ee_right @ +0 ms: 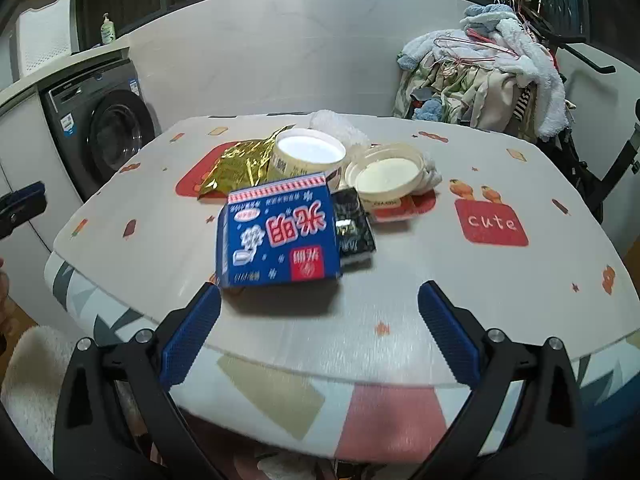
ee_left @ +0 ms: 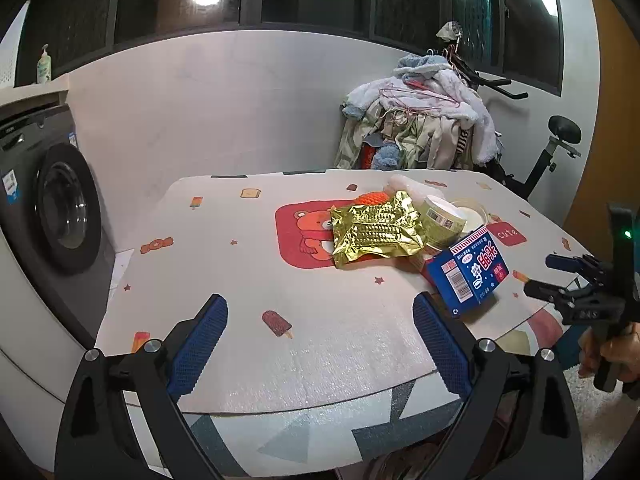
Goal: Collect trash
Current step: 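Grasp the blue milk carton with the right tool, then grasp the gold foil wrapper with the left tool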
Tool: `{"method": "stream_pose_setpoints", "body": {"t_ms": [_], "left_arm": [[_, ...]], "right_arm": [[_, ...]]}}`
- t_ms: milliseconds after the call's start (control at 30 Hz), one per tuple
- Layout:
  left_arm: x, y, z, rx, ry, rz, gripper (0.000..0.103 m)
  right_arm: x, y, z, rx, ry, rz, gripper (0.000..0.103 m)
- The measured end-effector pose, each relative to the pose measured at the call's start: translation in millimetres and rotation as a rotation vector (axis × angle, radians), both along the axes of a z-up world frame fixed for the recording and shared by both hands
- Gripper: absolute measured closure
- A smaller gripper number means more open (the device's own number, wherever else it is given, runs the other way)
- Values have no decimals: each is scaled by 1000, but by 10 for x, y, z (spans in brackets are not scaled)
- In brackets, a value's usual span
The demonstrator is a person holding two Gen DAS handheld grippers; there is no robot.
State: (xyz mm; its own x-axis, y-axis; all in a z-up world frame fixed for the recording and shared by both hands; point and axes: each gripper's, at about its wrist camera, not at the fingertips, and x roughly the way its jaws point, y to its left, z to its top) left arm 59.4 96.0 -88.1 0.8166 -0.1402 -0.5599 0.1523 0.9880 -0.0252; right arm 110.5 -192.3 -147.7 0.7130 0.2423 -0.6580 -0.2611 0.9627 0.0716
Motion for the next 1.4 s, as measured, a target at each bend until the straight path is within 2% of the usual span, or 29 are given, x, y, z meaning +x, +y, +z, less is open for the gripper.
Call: {"method": "stream_pose_setpoints", "body": {"t_ms": [200,333,500,700,767,933,1100,1167,1267,1367,1400], "left_arm": [[94,61,-133,-22,33,6,11],[160,103,-231,-38,55,13,11],[237,125,-319,-66,78,21,11],[336,112,-384,-108,110,18,11],[376,95,-392,-125,123,13,11],[595,-11,-422,-175,168,-13,11],[897,-95,-511,-382,263,-21,12],[1051,-134,-564,-480,304,-7,16],[1366,-205,-700,-674,382,42,21],[1641,-266,-827,-830,430,105,24],[1706,-280,-847,-859,437,123,24]], "right_arm": [[274,139,-11,-14,-4,17,6],[432,236,-60,26,24,17,6],[614,403,-170,21,47,19,6],[771,596,-306,-44,92,42,6],[746,593,-284,-24,82,53,21],[602,481,-123,3,30,64,22],[466,179,43,50,-23,12,22],[441,27,64,73,-26,-17,22],[428,-211,69,104,-23,-64,21],[398,-433,59,123,-23,-100,21],[390,-484,55,128,-23,-108,21]]}}
